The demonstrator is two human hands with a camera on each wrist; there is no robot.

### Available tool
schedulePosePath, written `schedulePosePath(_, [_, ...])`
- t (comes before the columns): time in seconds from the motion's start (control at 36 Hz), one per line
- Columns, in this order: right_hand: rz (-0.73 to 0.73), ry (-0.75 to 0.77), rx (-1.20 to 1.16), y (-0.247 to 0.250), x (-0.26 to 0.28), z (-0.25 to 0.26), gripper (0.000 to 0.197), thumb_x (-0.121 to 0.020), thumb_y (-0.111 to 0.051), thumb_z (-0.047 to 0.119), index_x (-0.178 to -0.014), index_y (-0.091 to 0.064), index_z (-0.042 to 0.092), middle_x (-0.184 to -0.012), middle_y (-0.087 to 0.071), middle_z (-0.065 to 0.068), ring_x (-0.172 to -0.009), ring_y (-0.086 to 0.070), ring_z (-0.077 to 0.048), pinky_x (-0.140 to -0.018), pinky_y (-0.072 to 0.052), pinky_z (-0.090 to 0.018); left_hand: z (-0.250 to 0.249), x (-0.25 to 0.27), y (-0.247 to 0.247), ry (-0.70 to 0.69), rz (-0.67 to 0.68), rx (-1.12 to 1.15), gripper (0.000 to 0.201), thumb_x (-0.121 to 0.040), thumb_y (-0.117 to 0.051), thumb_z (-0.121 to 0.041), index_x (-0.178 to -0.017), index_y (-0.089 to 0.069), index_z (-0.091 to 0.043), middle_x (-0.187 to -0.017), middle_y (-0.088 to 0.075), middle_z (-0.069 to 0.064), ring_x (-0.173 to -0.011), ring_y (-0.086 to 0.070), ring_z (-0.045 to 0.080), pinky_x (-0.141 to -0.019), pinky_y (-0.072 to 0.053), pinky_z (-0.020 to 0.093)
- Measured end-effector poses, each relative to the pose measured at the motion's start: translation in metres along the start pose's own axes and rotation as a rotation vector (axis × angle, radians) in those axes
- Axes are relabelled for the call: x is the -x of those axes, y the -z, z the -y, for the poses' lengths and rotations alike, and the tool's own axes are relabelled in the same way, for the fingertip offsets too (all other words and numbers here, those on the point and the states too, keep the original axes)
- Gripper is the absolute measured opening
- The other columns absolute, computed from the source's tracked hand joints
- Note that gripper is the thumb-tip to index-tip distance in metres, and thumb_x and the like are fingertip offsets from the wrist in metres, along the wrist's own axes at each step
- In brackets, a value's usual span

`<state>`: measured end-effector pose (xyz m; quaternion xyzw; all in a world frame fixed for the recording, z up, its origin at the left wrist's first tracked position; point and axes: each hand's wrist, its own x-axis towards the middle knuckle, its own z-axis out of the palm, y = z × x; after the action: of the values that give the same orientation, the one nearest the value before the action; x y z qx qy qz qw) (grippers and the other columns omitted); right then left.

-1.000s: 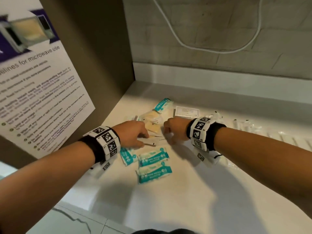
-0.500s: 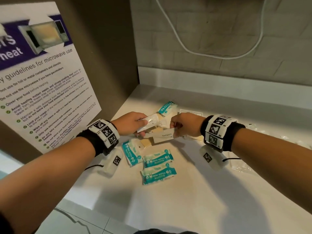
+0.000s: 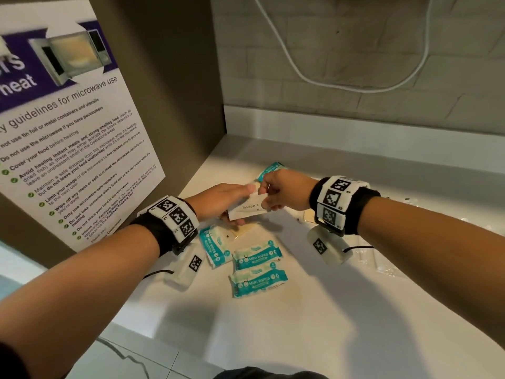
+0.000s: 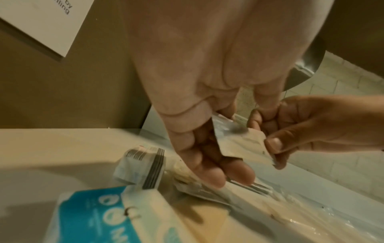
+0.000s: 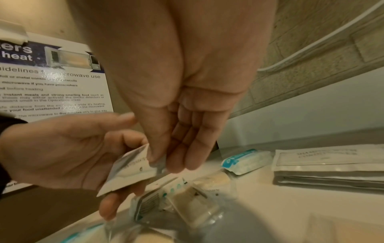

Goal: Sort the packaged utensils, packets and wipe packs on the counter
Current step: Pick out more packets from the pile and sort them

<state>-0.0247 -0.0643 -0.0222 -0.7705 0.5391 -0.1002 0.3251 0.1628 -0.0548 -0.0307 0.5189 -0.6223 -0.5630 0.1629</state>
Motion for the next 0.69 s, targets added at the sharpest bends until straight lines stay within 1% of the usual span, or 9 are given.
schedulePosePath(0.08, [-0.099,-0.006,-0.027,0.002,-0.006,0.004,0.022,-0.081,-0.075,0.015,-0.092,-0.056,0.013,-0.075,-0.070,-0.004,-0.059,-0.062,-0.012,-0.063,-0.052,-0.025,0.001,-0.001,0.005,-0.034,-0.020,-0.049,0.012,-0.098,-0.053,-0.015,-0.107,-0.062,-0.015,-0.090,-0.067,0.011,-0.071,-0.067,0.017,-0.068,-0.060,0.033])
schedulePosePath(0.14, [-0.154,-0.026,-0.015,0.005,-0.008,0.003,0.025,-0.078,-0.078,0.020,-0.087,-0.055,0.015,-0.071,-0.065,0.001,-0.059,-0.062,-0.012,-0.062,-0.050,-0.025,0.000,-0.002,0.013,-0.059,-0.065,-0.091,0.018,-0.100,-0.049,-0.010,-0.114,-0.059,-0.016,-0.087,-0.067,0.012,-0.067,-0.066,0.015,-0.066,-0.060,0.031])
schedulePosePath(0.19, [-0.169,-0.039,0.080,0.007,-0.007,0.001,0.026,-0.077,-0.078,0.022,-0.090,-0.057,0.014,-0.079,-0.064,-0.001,-0.069,-0.061,-0.016,-0.066,-0.048,-0.028,-0.002,-0.001,0.022,-0.102,-0.131,-0.121,0.021,-0.101,-0.046,-0.010,-0.120,-0.055,-0.014,-0.084,-0.067,0.007,-0.063,-0.066,0.010,-0.063,-0.059,0.025])
schedulePosePath(0.28, [-0.081,0.023,0.304,-0.002,-0.008,-0.003,0.023,-0.080,-0.073,0.020,-0.100,-0.064,0.012,-0.096,-0.066,-0.003,-0.084,-0.059,-0.018,-0.075,-0.047,-0.028,-0.003,0.001,0.038,-0.128,-0.237,-0.129,0.027,-0.101,-0.047,-0.011,-0.127,-0.052,-0.016,-0.091,-0.066,0.005,-0.065,-0.067,0.009,-0.059,-0.058,0.019])
schedulePosePath(0.36, [0.090,0.148,0.416,-0.019,-0.008,-0.004,0.024,-0.085,-0.063,0.016,-0.109,-0.068,0.015,-0.107,-0.069,-0.002,-0.093,-0.061,-0.019,-0.091,-0.051,-0.035,-0.003,0.002,0.046,-0.132,-0.269,-0.138,0.031,-0.101,-0.047,-0.013,-0.131,-0.051,-0.018,-0.106,-0.066,0.007,-0.077,-0.068,0.016,-0.054,-0.054,0.015])
schedulePosePath(0.44, [0.167,0.220,0.491,-0.026,-0.010,0.001,0.035,-0.090,-0.056,0.012,-0.125,-0.063,0.017,-0.117,-0.064,-0.004,-0.104,-0.059,-0.021,-0.090,-0.043,-0.023,-0.006,0.002,0.047,-0.142,-0.263,-0.174,0.028,-0.102,-0.045,-0.013,-0.129,-0.051,-0.018,-0.117,-0.062,0.006,-0.083,-0.067,0.018,-0.056,-0.052,0.013])
schedulePosePath(0.5, [0.166,0.217,0.521,-0.030,-0.016,0.002,0.036,-0.093,-0.053,0.018,-0.128,-0.060,0.019,-0.118,-0.060,-0.005,-0.108,-0.057,-0.023,-0.092,-0.044,-0.028,-0.007,0.001,0.045,-0.136,-0.246,-0.202,0.030,-0.102,-0.042,-0.013,-0.130,-0.051,-0.017,-0.114,-0.061,0.001,-0.080,-0.065,0.016,-0.054,-0.050,0.012])
schedulePosePath(0.58, [0.179,0.150,0.548,-0.033,-0.022,0.004,0.032,-0.093,-0.051,0.027,-0.123,-0.060,0.020,-0.114,-0.057,-0.005,-0.106,-0.056,-0.026,-0.092,-0.048,-0.036,-0.008,-0.001,0.041,-0.141,-0.233,-0.210,0.030,-0.103,-0.038,-0.014,-0.130,-0.052,-0.015,-0.100,-0.064,-0.003,-0.075,-0.064,0.014,-0.048,-0.047,0.010])
schedulePosePath(0.69, [0.147,0.125,0.535,-0.035,-0.028,0.004,0.022,-0.089,-0.059,0.028,-0.107,-0.065,0.017,-0.093,-0.054,0.002,-0.091,-0.056,-0.021,-0.083,-0.046,-0.029,-0.009,-0.004,0.039,-0.144,-0.235,-0.210,0.029,-0.103,-0.036,-0.012,-0.129,-0.048,-0.015,-0.100,-0.063,0.000,-0.072,-0.064,0.013,-0.045,-0.045,0.011])
